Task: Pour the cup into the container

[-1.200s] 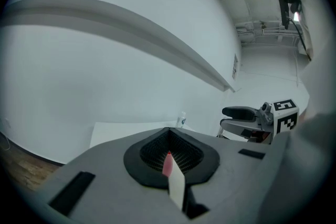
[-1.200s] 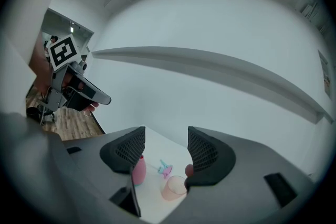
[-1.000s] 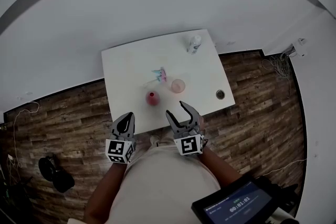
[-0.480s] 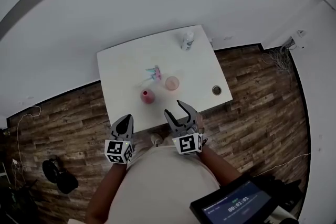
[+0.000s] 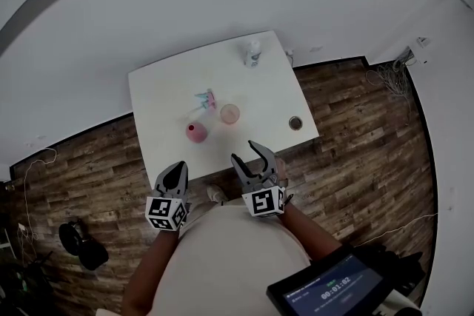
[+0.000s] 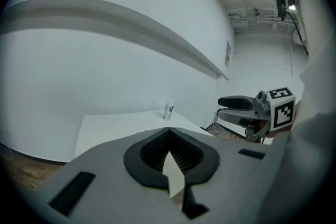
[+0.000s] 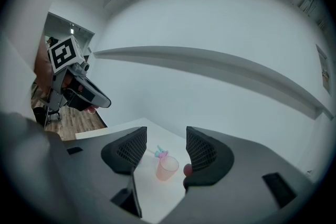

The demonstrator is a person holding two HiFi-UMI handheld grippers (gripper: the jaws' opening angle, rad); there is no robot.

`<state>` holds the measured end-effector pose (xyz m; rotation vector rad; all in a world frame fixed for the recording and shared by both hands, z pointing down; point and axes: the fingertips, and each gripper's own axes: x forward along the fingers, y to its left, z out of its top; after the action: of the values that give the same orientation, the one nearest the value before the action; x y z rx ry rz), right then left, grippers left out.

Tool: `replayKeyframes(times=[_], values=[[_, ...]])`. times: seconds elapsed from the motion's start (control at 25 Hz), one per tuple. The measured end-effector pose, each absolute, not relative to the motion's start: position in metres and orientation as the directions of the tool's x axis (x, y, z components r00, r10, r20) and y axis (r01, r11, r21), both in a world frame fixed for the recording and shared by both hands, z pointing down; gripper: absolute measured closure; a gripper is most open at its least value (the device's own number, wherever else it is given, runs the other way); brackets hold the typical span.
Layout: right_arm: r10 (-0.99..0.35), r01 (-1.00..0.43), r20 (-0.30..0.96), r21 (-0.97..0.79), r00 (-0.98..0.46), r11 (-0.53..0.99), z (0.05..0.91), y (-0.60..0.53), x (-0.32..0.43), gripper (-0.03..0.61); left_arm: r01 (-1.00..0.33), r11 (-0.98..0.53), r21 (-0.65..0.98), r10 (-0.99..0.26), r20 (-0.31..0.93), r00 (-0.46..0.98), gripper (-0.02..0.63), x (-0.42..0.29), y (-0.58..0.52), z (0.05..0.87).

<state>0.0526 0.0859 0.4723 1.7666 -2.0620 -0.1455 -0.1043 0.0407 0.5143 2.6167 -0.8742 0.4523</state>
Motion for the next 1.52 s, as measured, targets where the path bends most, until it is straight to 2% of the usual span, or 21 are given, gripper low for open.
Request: replayKeyframes(times=[0.88,1.52], values=[[-0.957,-0.929,0.270,0.315,-0.109,0.194,0.472,0.221,0.129,0.337,-0.651,-0.729,0.209,-0.532,0.425,0.732,0.604,-0.034,0.169,0.507],[-0.945,-0.911,0.258,0.308,-0.199,0.276,0.468,0.307,0.147,0.337,-0.719,-0.671,0.181,-0.603,0.430,0.672,0.604,-0.020,0.269,0.505]])
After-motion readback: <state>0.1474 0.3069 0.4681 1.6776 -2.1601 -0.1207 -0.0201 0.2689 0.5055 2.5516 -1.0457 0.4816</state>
